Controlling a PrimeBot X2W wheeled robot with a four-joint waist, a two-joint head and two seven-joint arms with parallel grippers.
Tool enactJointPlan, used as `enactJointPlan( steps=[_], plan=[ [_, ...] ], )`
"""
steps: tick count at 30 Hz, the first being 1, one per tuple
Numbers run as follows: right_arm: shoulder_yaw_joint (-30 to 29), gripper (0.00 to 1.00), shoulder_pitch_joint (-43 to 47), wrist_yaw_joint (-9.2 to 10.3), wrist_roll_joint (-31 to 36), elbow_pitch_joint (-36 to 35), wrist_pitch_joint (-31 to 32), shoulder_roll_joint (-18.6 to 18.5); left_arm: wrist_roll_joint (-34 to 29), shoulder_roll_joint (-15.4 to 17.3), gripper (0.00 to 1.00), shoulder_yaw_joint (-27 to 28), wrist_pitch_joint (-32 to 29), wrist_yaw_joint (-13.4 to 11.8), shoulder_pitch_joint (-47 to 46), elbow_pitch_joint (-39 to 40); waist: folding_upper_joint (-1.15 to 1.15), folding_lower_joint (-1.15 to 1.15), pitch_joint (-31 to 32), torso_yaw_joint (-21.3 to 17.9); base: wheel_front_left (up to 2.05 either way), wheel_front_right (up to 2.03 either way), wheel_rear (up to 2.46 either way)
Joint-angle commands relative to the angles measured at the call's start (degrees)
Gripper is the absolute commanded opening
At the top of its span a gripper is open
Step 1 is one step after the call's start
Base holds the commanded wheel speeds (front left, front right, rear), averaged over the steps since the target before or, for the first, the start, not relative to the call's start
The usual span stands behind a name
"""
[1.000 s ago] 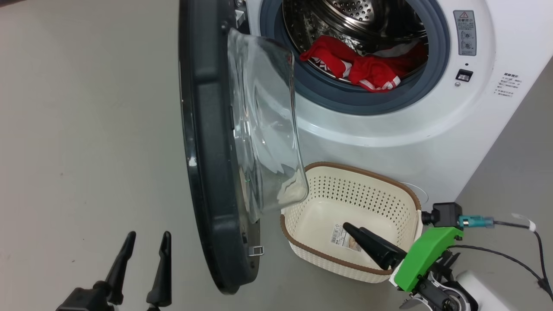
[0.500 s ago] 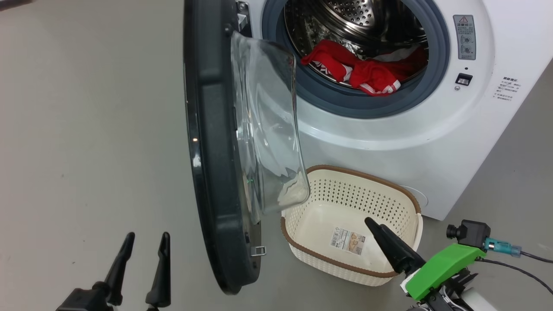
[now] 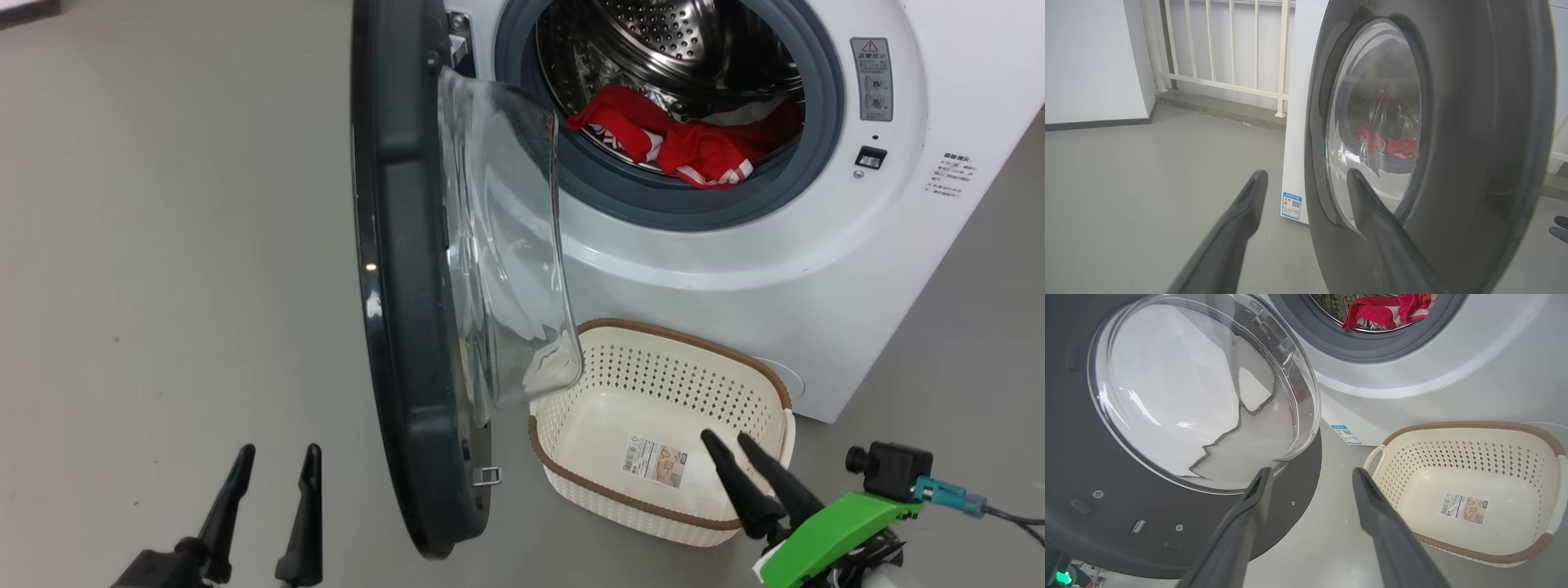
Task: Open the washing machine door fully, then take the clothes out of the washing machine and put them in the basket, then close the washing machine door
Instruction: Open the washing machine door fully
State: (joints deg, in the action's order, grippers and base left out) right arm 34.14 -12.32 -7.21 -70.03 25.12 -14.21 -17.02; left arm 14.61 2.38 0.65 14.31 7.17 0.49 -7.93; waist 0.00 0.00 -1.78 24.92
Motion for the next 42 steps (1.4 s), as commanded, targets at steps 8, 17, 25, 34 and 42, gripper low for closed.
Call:
enactJointPlan(
  steps=[8, 17, 25, 34, 42],
  plan=[
    [-7.7, 1.00, -0.1, -0.28, 13.6, -2.0, -0.8, 2.7, -0.1, 0.5, 1.00, 2.0, 0.7, 0.3, -0.7, 1.1, 0.00, 0.00, -0.7, -0.4, 0.00, 0.00, 0.00],
    [-12.9, 1.00, 1.9, -0.28, 28.4, -3.9, -0.8, 5.1, -0.2, 0.5, 1.00, 2.1, 0.7, 0.3, -1.1, 0.8, 0.00, 0.00, -1.0, -0.4, 0.00, 0.00, 0.00],
    [-16.9, 1.00, 4.0, -0.28, 36.7, -4.7, -0.8, 7.1, -0.3, 0.5, 1.00, 2.4, 0.7, 0.3, -1.4, 0.6, 0.00, 0.00, -1.1, -0.5, 0.00, 0.00, 0.00],
    [-19.1, 1.00, 5.6, -0.28, 39.8, -3.7, -0.8, 8.8, -0.2, 0.5, 1.00, 2.5, 0.7, 0.3, -1.6, 0.0, 0.00, 0.00, -1.2, -0.7, 0.00, 0.00, 0.00],
    [-19.4, 1.00, 5.6, -0.28, 40.7, -3.5, -0.8, 9.0, -0.1, 0.5, 0.45, 3.2, 0.7, 0.3, -2.0, -0.7, 0.00, 0.00, -1.3, -0.9, 0.00, 0.00, 0.00]
  ],
)
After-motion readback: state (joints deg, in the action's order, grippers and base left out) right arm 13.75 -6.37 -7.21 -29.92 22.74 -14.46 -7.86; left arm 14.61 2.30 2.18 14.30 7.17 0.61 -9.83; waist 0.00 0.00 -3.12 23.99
